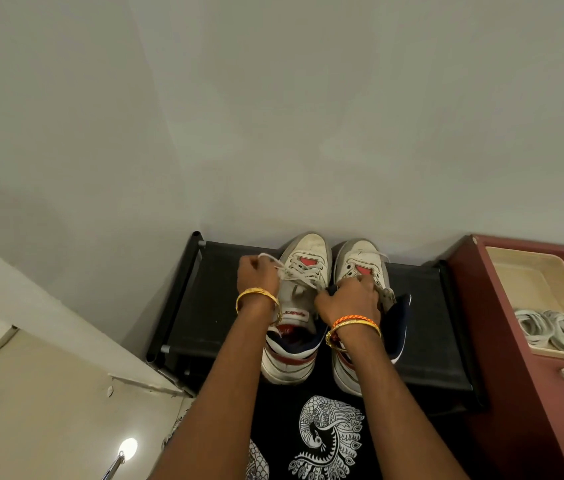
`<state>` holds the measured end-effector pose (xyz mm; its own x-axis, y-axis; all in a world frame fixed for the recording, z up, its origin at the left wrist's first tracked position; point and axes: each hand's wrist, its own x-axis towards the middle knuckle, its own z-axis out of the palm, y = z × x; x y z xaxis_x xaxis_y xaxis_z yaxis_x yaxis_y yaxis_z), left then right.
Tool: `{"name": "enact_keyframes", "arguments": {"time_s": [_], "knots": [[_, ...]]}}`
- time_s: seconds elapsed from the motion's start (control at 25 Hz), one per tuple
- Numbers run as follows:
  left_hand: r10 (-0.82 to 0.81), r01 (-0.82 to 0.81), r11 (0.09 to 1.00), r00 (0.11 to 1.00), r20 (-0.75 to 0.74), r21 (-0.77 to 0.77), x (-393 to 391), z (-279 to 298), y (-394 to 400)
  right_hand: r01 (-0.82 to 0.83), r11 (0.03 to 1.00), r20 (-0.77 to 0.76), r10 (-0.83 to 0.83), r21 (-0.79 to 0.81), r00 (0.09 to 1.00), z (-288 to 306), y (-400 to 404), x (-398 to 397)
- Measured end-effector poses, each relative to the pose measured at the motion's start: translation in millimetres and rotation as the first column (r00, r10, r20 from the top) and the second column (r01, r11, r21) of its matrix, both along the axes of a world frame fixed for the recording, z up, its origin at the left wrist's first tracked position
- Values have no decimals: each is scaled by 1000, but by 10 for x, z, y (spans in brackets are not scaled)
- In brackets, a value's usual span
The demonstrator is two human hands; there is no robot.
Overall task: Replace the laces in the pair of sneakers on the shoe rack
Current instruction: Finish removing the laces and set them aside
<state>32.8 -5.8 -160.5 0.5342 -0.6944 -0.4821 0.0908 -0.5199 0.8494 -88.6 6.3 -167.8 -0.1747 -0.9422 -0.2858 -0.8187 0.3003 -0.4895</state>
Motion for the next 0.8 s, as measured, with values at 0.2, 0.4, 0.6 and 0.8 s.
{"name": "enact_keyframes", "arguments": {"time_s": [0.2,0.4,0.6,0.8], "knots": [[-103,124,986,979,177,-113,66,9,21,4,1000,69,-4,0,998,-30,-59,-42],[-528,644,715,244,813,272,-103,-45,123,-15,1000,139,13,11,990,-56,-114,-49],[-642,616,615,27,766,493,-269,-97,88,-34,999,139,31,19,990,-94,-165,-101],[-529,621,746,334,780,241,-232,-145,92,-21,999,167,16,27,986,-81,-162,-122]]}}
